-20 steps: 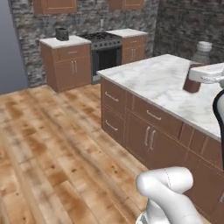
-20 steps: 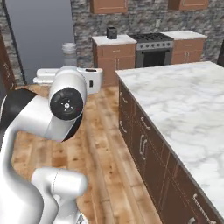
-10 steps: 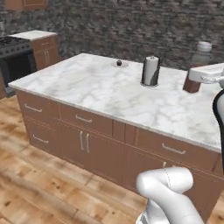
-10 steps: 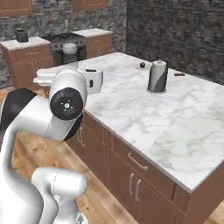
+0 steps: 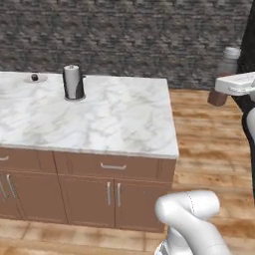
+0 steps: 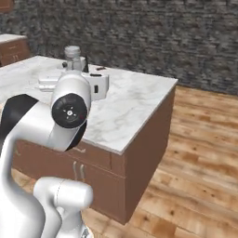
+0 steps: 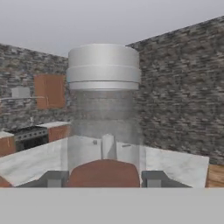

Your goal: Take the cinnamon bottle from the cabinet and place it on the dining table, next to the plate with the cupcake. Then take the chocolate from the dining counter and place it on the cupcake plate.

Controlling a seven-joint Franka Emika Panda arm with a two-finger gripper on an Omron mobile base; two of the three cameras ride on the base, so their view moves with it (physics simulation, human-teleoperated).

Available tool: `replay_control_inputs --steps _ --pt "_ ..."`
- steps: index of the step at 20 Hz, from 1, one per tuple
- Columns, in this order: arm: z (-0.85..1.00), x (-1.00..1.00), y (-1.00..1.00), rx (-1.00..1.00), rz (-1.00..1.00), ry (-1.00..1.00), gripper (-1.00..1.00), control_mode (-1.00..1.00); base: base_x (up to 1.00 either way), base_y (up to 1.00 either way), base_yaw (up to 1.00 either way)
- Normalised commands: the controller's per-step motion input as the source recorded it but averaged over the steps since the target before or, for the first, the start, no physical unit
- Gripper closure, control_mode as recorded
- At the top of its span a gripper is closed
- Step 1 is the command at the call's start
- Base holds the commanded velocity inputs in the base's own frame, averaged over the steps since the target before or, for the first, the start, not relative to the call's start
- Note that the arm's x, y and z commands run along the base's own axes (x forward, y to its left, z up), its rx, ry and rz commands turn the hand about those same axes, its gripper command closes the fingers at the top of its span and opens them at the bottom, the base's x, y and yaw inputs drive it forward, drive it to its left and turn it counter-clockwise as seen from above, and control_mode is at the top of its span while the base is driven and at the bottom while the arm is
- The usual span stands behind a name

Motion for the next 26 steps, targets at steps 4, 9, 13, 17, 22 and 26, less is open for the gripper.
replay_control_inputs --steps 4,9,13,17,22,26 --pt "0.00 0.00 0.00 0.00 0.00 0.00 1.00 1.00 0.03 -0.93 -0.62" --pt "0.00 0.00 0.00 0.00 0.00 0.00 1.00 1.00 0.37 -0.82 -0.57" --pt "0.00 0.00 0.00 0.00 0.00 0.00 1.00 1.00 1.00 -0.50 -0.23" --pt "0.00 0.00 0.00 0.00 0.00 0.00 1.00 1.00 1.00 -0.21 -0.10" --pt "0.00 0.00 0.00 0.00 0.00 0.00 1.00 1.00 1.00 -0.10 -0.04" --pt "0.00 0.00 0.00 0.00 0.00 0.00 1.00 1.00 1.00 -0.07 0.00"
